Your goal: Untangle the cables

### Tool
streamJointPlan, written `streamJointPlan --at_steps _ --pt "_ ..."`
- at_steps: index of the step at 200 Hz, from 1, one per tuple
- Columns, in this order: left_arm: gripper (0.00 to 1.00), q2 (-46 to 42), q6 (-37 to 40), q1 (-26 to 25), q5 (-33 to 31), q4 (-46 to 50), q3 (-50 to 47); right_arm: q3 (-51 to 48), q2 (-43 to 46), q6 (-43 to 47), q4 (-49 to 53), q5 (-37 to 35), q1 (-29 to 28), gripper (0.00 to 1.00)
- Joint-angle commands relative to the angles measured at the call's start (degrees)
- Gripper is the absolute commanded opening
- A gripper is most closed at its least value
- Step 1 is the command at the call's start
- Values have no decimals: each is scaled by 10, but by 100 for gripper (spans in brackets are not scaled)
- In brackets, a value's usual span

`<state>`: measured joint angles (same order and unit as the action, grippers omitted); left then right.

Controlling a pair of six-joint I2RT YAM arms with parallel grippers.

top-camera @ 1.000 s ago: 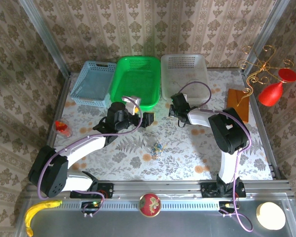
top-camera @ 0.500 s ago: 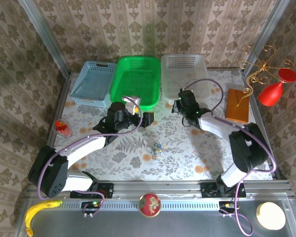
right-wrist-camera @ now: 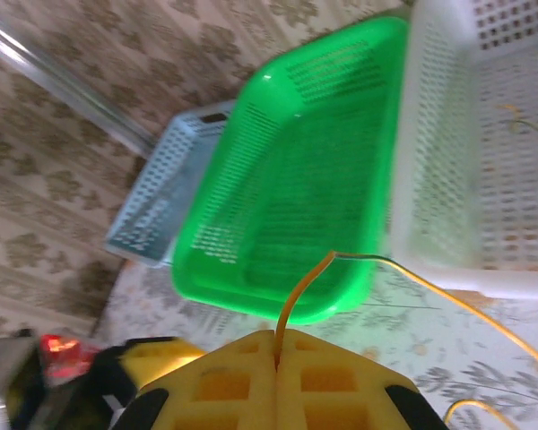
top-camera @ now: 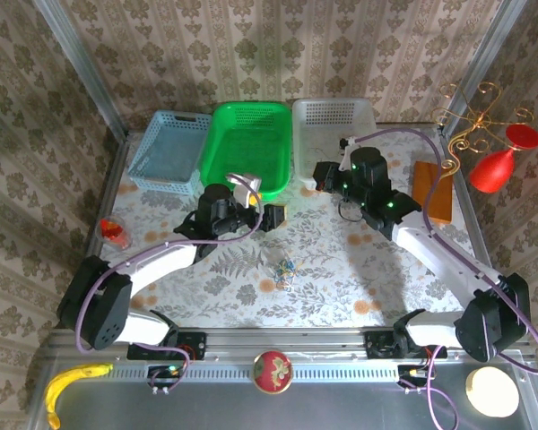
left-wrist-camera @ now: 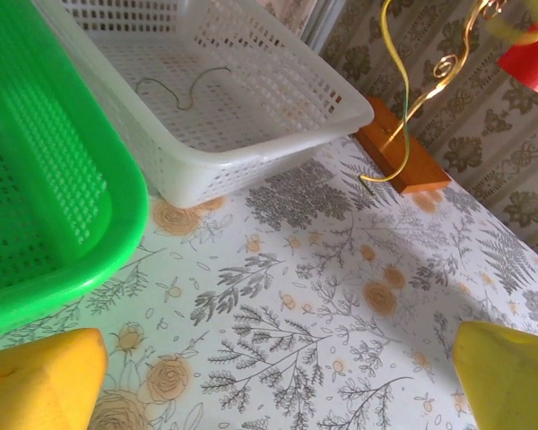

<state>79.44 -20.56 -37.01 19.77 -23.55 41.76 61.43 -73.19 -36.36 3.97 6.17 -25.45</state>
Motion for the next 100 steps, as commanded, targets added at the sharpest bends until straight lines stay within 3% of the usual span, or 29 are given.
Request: streamJointPlan --at_steps 1,52,100 --pt "100 11 -2 2 35 -25 34 18 17 -39 4 49 -6 0" --pt "100 10 -7 1 21 -21 33 80 -26 -2 14 -3 -3 0" --pt "100 -15 -7 2 -5 -5 18 201 -163 57 32 -83 37 0"
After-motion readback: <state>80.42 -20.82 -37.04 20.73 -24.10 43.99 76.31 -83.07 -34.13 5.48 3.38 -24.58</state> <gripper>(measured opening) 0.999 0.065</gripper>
